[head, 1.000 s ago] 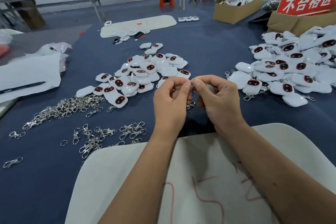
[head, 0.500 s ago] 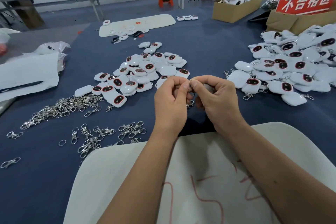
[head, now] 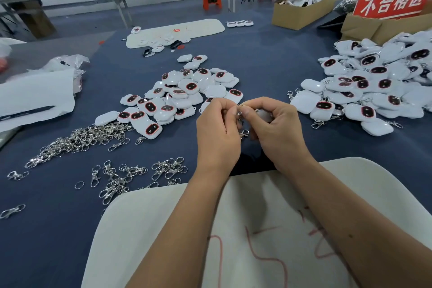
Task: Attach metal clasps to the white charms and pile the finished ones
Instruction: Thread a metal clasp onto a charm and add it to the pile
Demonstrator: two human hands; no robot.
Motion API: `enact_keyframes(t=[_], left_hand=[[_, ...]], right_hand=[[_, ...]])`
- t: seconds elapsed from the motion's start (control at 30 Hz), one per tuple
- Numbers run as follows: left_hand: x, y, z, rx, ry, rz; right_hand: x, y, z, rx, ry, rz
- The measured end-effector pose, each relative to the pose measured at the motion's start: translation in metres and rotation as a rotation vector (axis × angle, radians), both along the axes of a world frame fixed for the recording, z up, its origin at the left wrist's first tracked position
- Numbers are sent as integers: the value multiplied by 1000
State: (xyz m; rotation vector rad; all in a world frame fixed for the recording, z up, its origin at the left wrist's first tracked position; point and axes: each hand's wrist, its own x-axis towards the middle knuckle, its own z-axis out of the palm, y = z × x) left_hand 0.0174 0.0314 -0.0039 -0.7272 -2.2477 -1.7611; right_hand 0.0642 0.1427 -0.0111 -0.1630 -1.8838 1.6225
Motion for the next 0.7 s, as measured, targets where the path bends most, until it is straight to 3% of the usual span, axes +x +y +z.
enact_keyframes(t=[0.13, 0.33, 0.7], left_hand=[[-7, -8, 0, -167, 116, -23], [-8, -10, -1, -241, 64, -123], [-6, -12, 0, -301, 60, -176]], right_hand=[[-5, 3, -1, -106, -55, -41], [-6, 11, -6, -168, -98, -109], [-10, 15, -6, 34, -137, -194]])
